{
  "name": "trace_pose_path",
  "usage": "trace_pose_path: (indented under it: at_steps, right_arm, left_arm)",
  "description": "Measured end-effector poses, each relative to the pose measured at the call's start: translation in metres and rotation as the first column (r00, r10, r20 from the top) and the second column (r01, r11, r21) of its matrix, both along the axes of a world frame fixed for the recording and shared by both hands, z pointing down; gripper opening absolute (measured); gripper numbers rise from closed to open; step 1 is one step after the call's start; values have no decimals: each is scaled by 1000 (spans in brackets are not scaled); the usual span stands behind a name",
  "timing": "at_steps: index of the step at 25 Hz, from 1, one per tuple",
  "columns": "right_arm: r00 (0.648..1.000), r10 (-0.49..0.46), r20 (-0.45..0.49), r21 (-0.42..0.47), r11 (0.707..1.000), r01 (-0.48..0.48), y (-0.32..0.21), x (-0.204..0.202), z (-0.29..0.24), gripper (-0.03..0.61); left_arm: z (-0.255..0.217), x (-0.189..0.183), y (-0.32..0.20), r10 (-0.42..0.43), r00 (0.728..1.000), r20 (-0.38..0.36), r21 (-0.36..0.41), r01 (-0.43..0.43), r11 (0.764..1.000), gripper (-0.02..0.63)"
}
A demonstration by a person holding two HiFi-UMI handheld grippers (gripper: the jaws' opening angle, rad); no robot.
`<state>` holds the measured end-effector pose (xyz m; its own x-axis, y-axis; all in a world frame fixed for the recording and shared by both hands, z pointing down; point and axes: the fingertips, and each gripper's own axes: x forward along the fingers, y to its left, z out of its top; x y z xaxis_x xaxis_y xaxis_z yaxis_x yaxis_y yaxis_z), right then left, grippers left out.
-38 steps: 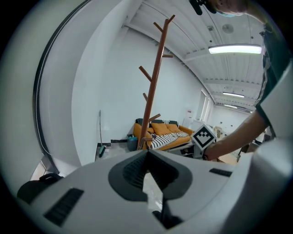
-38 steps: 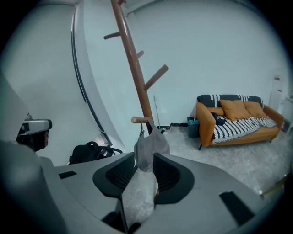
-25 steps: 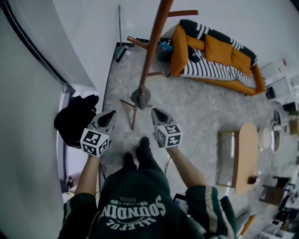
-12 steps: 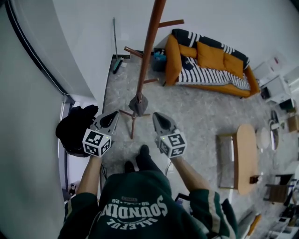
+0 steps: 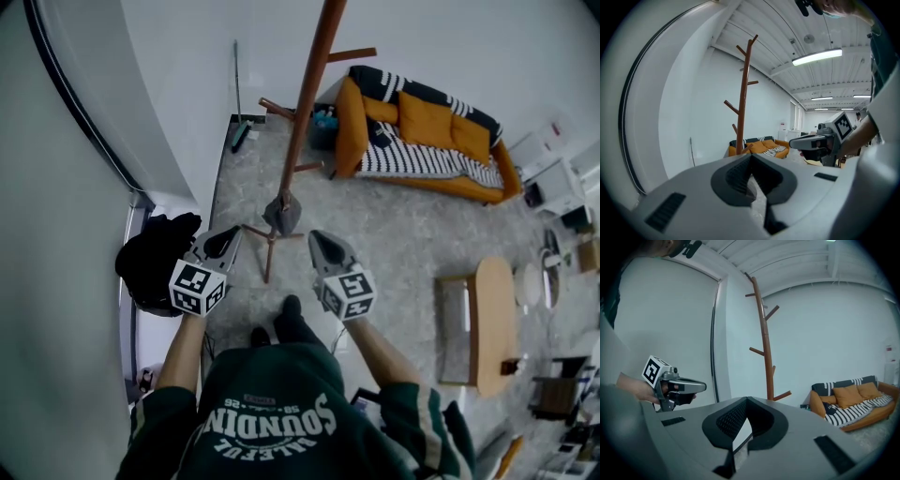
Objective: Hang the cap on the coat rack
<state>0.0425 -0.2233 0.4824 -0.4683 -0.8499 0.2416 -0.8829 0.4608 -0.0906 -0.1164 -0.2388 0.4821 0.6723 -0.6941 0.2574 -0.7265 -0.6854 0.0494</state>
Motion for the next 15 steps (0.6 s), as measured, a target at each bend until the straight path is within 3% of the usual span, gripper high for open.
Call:
trace_pose_path:
  at_steps: [15]
  right_arm:
    - [1000, -12, -2, 12, 1000, 12, 3, -4, 5, -2]
  left_arm:
    - [3, -5, 7, -10, 1000, -2, -6, 10, 1000, 0]
